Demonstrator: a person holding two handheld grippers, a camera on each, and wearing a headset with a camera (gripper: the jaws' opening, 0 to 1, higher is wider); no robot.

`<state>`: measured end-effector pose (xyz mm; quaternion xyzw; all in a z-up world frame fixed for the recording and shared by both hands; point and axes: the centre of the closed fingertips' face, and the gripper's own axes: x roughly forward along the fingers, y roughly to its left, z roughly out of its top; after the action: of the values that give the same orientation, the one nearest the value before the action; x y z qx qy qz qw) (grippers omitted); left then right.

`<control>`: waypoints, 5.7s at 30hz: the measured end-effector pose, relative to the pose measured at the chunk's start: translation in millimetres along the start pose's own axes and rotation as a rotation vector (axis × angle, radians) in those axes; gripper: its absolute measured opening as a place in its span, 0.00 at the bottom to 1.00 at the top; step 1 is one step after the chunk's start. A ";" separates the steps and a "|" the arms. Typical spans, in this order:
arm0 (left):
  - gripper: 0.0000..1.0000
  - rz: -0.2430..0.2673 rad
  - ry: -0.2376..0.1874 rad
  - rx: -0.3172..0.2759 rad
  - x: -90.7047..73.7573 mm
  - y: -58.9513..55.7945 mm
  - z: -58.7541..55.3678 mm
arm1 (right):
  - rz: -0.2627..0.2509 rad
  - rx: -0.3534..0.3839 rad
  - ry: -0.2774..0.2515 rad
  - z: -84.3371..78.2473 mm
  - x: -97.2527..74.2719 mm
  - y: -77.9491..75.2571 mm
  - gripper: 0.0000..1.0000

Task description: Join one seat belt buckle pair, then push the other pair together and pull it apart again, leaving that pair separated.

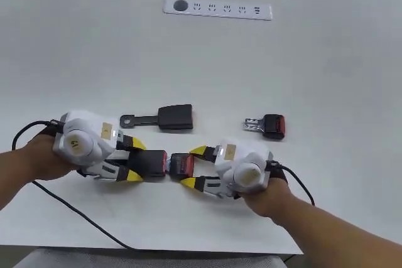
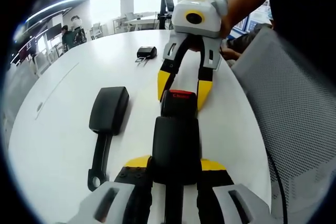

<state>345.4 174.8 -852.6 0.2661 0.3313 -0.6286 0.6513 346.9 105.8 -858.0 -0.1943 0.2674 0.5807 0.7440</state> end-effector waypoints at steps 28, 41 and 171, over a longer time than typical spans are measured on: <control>0.50 -0.020 0.043 -0.112 1.9 -10.5 6.3 | 0.005 0.120 0.021 10.4 -1.5 1.2 0.62; 0.80 0.069 0.022 -0.155 -16.3 -18.0 8.9 | -0.068 0.103 0.008 -4.4 -48.2 -5.3 0.70; 0.33 0.001 0.093 0.010 24.1 101.3 40.8 | -0.006 0.043 0.031 -77.4 -116.1 -138.2 0.35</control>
<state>449.9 135.0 -852.0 0.2986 0.3580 -0.6169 0.6342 446.2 -63.4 -849.0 -0.1882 0.2908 0.5697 0.7453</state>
